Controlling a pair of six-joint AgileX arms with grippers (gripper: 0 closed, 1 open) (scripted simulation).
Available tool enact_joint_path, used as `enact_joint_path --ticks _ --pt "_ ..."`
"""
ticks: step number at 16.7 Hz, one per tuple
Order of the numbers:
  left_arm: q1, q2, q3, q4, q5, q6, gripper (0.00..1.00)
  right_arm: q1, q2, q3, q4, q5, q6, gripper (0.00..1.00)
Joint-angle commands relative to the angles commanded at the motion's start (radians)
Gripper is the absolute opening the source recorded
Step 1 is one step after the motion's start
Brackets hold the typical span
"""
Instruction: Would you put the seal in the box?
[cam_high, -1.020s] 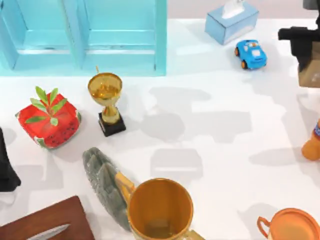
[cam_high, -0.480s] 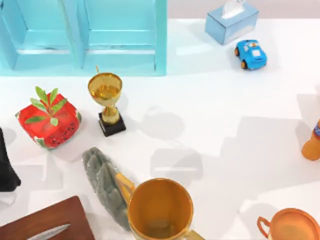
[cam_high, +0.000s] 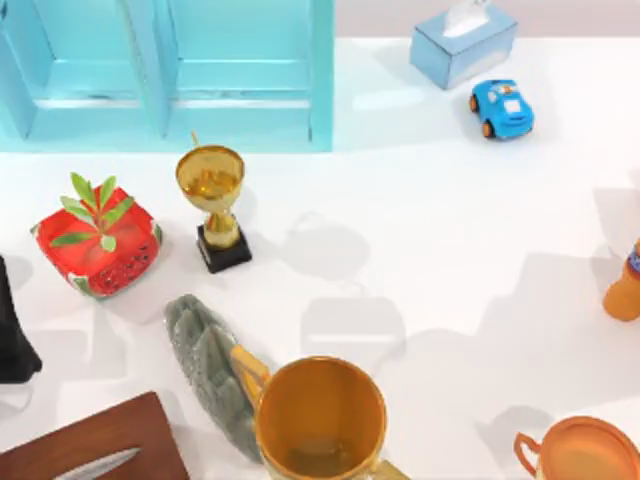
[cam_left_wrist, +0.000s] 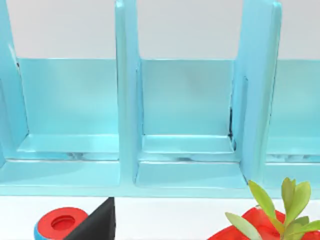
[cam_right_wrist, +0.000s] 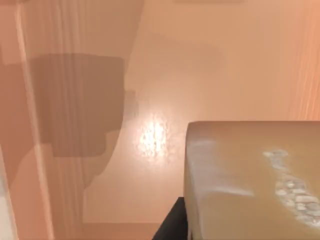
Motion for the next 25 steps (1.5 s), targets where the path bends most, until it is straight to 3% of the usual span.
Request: enact_joint_path --ticks 9,13,25 --pt "0.0 0.0 0.0 0.0 0.0 0.0 1.0 -0.001 0.006 -0.238 0.243 -0.002 0.001 0.0" --pt "0.0 0.0 0.0 0.0 0.0 0.0 1.0 -0.001 0.005 -0.248 0.253 -0.002 0.001 0.0" --pt "0.0 0.0 0.0 0.0 0.0 0.0 1.0 -0.001 0.005 -0.248 0.253 -0.002 0.001 0.9"
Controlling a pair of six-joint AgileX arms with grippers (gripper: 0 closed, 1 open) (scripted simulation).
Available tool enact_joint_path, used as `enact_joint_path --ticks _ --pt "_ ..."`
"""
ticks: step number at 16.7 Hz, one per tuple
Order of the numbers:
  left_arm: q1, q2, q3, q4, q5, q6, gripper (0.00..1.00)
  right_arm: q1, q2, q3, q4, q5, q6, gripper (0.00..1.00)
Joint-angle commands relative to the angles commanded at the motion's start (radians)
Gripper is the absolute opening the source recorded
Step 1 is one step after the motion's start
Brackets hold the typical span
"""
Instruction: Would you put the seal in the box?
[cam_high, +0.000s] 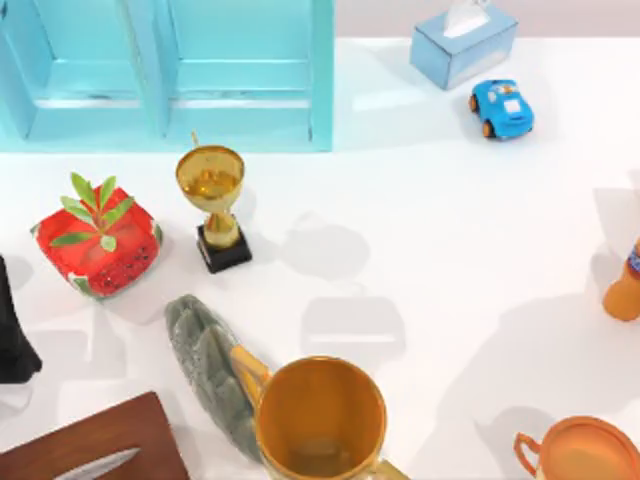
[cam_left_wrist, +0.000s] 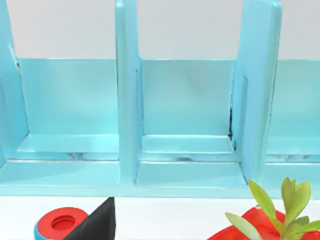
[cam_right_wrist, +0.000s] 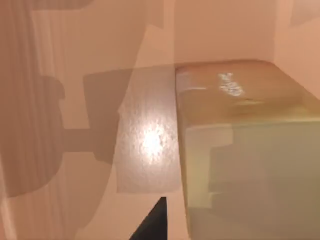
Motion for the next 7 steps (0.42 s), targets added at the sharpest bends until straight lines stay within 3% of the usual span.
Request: enact_joint_path --ticks 2,7 --pt "0.0 0.0 0.0 0.0 0.0 0.0 1.0 0.0 0.0 0.0 0.0 0.0 0.0 1.0" --pt "0.0 0.0 0.0 0.0 0.0 0.0 1.0 0.0 0.0 0.0 0.0 0.0 0.0 1.0"
